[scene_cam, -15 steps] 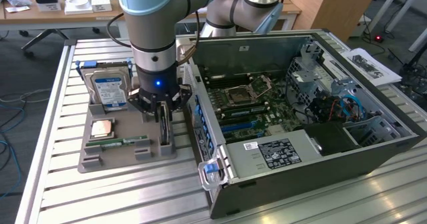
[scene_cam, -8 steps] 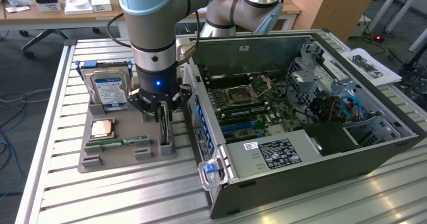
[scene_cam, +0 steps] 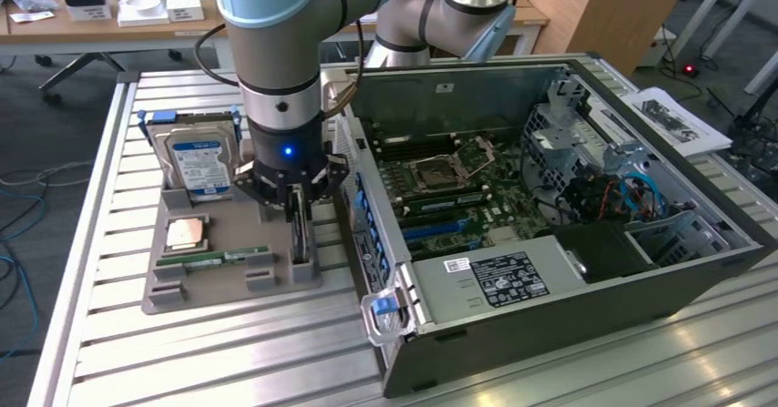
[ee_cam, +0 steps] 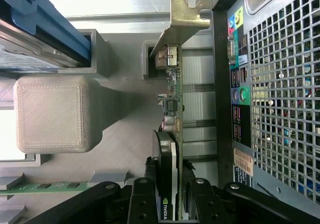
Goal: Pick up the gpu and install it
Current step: 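Pick up the gpu and move the gpu toward the slot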
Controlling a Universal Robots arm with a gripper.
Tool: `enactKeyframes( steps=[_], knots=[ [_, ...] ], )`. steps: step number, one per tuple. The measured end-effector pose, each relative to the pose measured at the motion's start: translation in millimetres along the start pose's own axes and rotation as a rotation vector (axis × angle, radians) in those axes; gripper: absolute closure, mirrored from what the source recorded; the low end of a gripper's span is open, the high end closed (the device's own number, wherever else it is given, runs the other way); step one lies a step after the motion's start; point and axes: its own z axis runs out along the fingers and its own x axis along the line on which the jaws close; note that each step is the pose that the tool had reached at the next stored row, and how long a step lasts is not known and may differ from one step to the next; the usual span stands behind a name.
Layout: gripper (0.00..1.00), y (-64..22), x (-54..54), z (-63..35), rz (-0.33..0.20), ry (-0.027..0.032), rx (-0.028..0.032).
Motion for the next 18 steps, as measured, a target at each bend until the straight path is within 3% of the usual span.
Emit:
enactKeyframes(
  steps=[11,18],
  knots=[
    [0.73,0.0,0.1,0.1,-0.002,0.0002,-0.0004],
    [0.73,-0.1,0.0,0.9,-0.055,0.0025,-0.0026]
  ],
)
